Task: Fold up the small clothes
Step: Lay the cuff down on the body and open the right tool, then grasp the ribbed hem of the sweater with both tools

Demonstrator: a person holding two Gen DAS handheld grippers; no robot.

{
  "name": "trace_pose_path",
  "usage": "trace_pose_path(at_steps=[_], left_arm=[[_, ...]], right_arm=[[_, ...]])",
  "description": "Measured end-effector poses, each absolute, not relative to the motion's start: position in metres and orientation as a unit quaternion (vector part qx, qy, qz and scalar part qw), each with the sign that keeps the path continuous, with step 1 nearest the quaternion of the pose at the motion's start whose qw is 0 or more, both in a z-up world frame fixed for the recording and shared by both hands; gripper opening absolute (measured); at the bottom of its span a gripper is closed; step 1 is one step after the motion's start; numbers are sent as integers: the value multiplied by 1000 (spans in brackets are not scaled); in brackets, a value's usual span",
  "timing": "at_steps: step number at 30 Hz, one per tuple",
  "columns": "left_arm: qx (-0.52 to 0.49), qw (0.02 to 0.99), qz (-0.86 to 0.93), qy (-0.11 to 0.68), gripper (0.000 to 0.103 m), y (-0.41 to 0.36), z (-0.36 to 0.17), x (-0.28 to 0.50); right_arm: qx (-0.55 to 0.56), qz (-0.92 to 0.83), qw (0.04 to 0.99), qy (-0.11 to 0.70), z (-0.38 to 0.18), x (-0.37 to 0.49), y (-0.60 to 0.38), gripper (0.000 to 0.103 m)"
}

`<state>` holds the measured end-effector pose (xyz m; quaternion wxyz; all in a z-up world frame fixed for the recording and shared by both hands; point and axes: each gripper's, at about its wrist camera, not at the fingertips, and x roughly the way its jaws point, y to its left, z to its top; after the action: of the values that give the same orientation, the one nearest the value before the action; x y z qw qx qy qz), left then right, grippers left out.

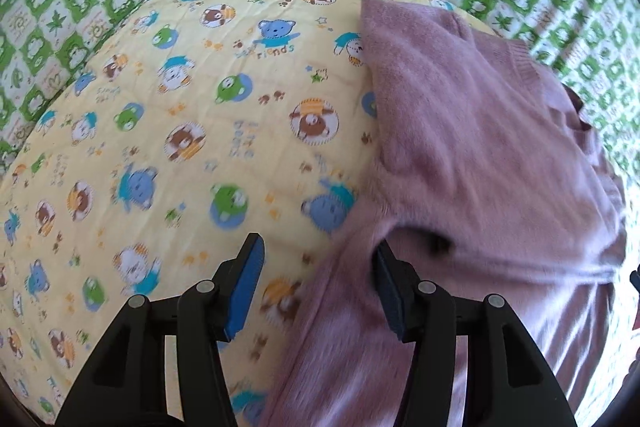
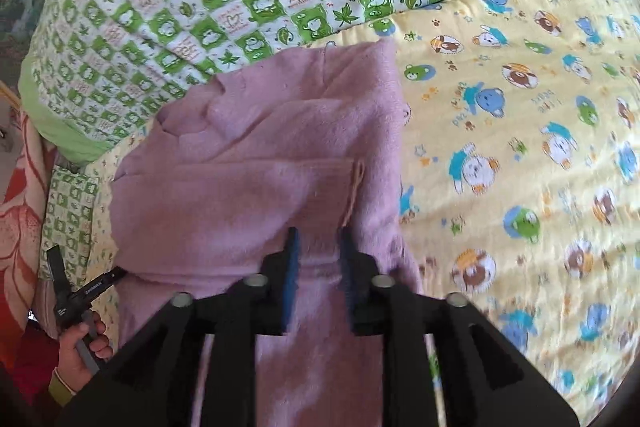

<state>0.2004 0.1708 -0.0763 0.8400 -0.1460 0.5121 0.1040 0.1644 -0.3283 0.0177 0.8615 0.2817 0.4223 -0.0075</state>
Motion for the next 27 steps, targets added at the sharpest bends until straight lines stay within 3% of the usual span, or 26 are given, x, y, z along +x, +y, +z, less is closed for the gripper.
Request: trace_pose_path(at_steps=[1, 2, 14, 27], left_arm=[[-147, 840, 100, 513, 55, 171, -75, 194], [-148, 840, 95, 514, 56, 172, -73, 186], [-184, 813, 27, 552, 56, 182, -87, 73], [-195, 792, -43, 576, 65, 158, -96, -13]], right_arm=[[281, -7, 862, 421, 18, 157, -323, 52], [278, -5, 865, 418, 20, 148, -318, 54], [288, -16, 848, 445, -9, 38, -286, 54], [322, -13, 832, 452, -35, -47, -254, 54]])
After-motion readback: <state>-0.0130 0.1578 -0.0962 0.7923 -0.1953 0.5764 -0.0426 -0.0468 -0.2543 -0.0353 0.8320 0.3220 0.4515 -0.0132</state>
